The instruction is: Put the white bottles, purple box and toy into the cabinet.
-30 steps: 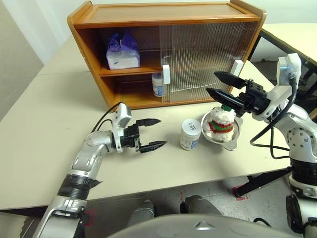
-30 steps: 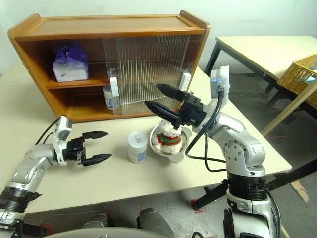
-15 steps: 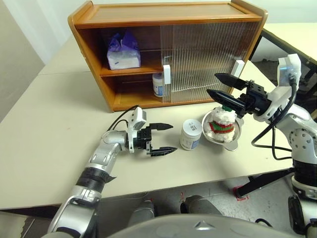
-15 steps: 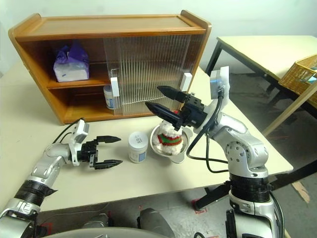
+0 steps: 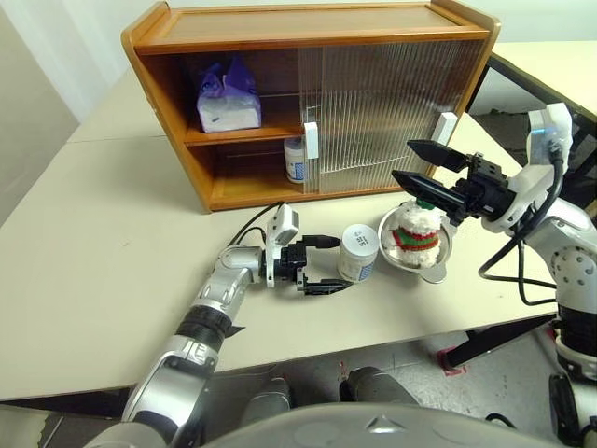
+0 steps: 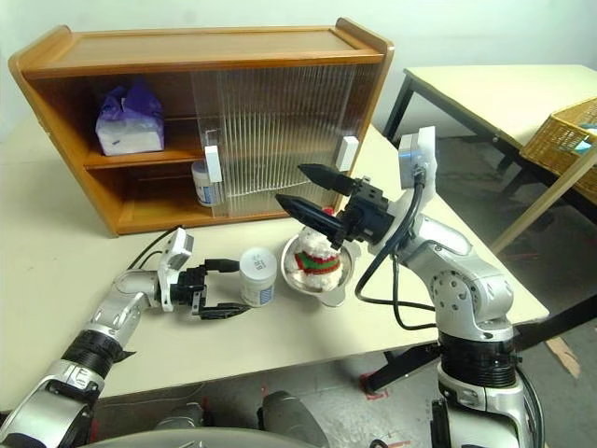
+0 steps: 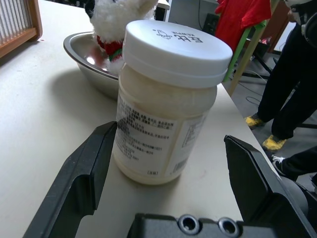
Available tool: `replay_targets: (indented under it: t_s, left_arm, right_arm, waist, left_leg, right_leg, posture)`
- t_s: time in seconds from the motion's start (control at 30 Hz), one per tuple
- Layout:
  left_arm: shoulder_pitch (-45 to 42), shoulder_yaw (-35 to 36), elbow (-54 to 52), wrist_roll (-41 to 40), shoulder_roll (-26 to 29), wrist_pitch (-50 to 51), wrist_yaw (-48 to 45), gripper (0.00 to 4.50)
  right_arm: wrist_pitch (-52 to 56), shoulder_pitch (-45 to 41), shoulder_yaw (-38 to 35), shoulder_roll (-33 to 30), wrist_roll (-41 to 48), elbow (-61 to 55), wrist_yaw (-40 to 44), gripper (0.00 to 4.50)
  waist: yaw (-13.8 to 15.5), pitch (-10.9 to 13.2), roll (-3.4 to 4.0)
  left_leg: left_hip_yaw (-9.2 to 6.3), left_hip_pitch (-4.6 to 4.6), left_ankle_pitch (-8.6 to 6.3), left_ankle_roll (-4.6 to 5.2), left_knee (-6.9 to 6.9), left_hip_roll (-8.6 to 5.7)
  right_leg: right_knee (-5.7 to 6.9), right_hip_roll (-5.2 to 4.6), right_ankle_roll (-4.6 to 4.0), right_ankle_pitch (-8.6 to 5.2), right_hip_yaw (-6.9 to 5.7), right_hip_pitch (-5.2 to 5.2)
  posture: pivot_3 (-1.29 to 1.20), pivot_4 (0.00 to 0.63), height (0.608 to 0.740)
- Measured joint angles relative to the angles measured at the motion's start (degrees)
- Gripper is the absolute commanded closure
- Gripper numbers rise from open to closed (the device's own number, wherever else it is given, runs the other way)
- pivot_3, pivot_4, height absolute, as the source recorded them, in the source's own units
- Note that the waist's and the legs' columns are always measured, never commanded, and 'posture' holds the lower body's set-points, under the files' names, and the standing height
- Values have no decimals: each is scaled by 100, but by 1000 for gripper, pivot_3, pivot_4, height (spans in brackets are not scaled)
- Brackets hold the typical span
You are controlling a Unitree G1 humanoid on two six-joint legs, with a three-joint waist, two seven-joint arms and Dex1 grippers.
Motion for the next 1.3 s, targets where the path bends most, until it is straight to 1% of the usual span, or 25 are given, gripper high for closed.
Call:
replay_targets:
  t_s: [0.73,0.77,0.8,0.87,0.9,1.03,1.1,1.2,1.3]
  left_arm:
    - [-229,13,625,148,-301,-251,193,27]
    - [-229,14,645,161,-310,-270,216,426]
    - [-232,15,660,166,-320,-287,245,630]
    - [-263,23,719,177,-329,-325,290,1311]
    - [-281,31,750,178,-328,-334,296,1419]
    - [-285,66,794,179,-321,-372,366,1419]
    - [-273,146,786,179,-302,-348,550,1419]
    - [-49,611,550,126,-168,-193,1172,1419]
    - [210,923,115,69,-84,-103,1640,1419]
  right_arm:
    - [2,63,-118,-5,37,-106,-71,0]
    - [2,63,-119,-6,37,-105,-72,0]
    - [2,62,-119,-6,37,-105,-72,0]
    - [2,62,-119,-6,37,-105,-73,0]
    - [2,62,-119,-6,37,-105,-73,0]
    - [2,59,-119,-6,37,-103,-72,0]
    - [2,51,-116,-1,36,-100,-70,0]
    - [1,42,-114,12,35,-86,-66,0]
    - [0,36,-111,30,33,-50,-48,0]
  waist:
    - [-147,0,0]
    - [-155,0,0]
    - [-164,0,0]
    - [-175,0,0]
    - [-180,0,0]
    - [-191,1,-1]
    - [-200,1,-1]
    - [-263,2,-1]
    - [-265,2,1]
  left_leg:
    - [2,-4,-1,2,0,-2]
    - [2,-5,-1,2,0,-2]
    - [3,-5,-1,2,1,-2]
    - [3,-5,-1,2,1,-2]
    - [3,-5,-1,2,1,-2]
    - [3,-5,-1,2,1,-3]
    - [4,-5,-1,3,2,-3]
    - [7,-3,0,3,1,-1]
    - [9,-4,0,3,0,-9]
  right_leg:
    - [-8,-1,20,-3,4,2]
    - [-8,0,22,-3,4,2]
    - [-8,-1,23,-3,5,2]
    - [-9,0,25,-4,5,2]
    - [-9,-1,25,-4,5,3]
    - [-9,0,27,-3,6,3]
    - [-9,0,30,-1,6,3]
    - [-8,5,32,1,6,2]
    - [-9,7,38,-7,4,3]
  posture:
    - [-311,15,740]
    - [-311,15,740]
    - [-311,15,740]
    - [-311,15,740]
    - [-305,14,740]
    - [-296,14,740]
    - [-291,14,740]
    - [-280,14,740]
    - [-266,13,740]
